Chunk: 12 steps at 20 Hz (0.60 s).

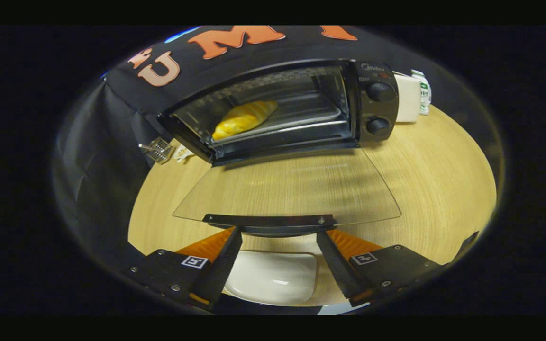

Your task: Open the toaster oven, put the food inside, and close the toaster oven door.

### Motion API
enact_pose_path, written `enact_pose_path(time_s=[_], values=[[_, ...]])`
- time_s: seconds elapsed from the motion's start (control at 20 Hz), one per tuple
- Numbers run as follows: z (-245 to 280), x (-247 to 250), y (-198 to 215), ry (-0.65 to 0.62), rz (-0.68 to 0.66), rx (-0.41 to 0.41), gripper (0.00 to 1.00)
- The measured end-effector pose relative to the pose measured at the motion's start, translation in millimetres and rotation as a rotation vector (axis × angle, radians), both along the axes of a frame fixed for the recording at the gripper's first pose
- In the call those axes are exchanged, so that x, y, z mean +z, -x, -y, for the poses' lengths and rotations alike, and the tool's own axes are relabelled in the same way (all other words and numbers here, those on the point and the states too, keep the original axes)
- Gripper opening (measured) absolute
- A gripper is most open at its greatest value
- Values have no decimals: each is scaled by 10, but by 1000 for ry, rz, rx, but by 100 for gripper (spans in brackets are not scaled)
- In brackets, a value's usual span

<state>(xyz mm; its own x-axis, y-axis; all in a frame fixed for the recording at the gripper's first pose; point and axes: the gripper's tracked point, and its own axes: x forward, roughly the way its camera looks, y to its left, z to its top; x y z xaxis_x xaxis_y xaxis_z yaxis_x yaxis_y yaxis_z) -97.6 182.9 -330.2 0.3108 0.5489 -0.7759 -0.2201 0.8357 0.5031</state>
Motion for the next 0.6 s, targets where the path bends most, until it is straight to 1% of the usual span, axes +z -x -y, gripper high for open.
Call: enact_pose_path(time_s=[0.15,0.3,0.45,0.55,0.6], values=[[-39,325,-302,-43,70,-45,93],[-74,535,-585,-34,137,-38,93],[-144,730,-938,-80,175,-98,95],[-169,804,-1181,-74,206,-117,95],[-198,819,-1309,-56,227,-113,95]])
